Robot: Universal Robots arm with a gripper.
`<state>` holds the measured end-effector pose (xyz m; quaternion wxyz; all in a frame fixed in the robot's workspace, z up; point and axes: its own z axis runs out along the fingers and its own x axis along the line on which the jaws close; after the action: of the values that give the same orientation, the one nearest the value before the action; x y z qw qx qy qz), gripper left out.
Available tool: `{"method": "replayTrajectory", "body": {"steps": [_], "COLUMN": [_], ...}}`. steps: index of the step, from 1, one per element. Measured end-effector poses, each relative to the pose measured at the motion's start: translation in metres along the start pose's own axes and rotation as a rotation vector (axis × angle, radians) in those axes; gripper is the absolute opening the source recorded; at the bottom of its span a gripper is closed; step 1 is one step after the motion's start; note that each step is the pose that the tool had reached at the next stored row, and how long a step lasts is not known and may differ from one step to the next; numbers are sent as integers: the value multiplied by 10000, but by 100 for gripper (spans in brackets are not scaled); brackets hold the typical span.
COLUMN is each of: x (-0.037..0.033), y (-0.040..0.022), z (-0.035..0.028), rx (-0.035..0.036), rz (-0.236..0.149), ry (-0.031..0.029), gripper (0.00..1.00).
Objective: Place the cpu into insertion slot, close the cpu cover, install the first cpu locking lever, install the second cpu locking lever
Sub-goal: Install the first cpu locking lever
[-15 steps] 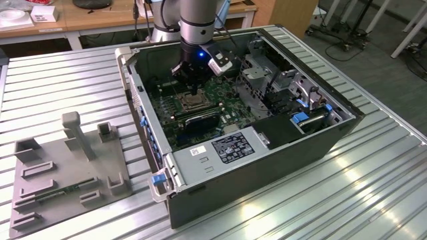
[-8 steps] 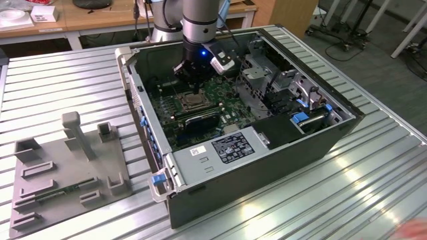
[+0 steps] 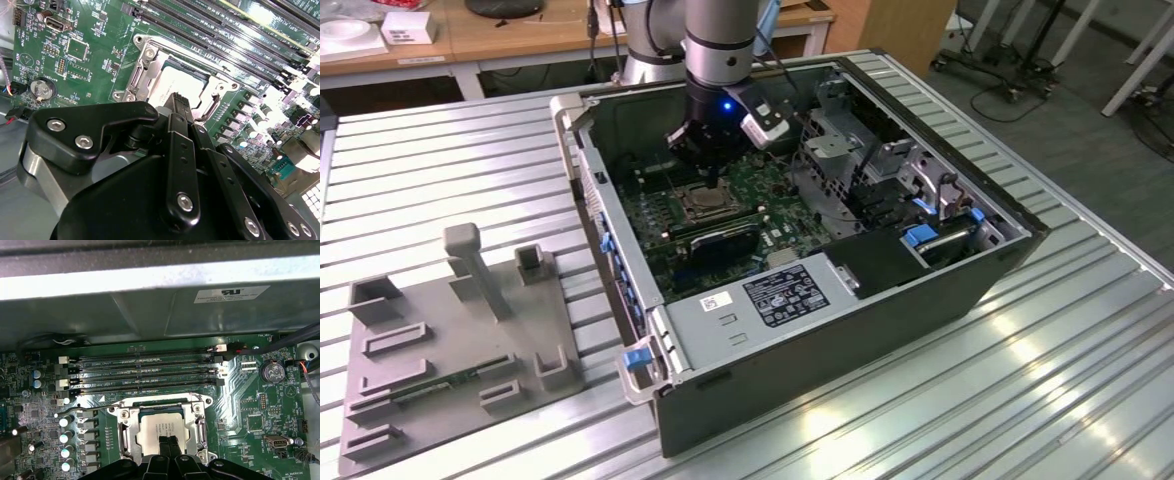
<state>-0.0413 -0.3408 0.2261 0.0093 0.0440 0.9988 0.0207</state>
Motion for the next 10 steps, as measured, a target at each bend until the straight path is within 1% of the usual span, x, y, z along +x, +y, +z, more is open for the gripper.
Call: {"method": "replayTrajectory", "body": {"steps": [3,4,6,10], "x": [2,12,62,193], "y": [0,-1,-5,-17], "z": [0,0,-1,-3], "rx": [0,0,0,-3], "rz": [0,-1,0,-1], "ry": [0,-1,-6,-28], "gripper": [11,11,11,11]}}
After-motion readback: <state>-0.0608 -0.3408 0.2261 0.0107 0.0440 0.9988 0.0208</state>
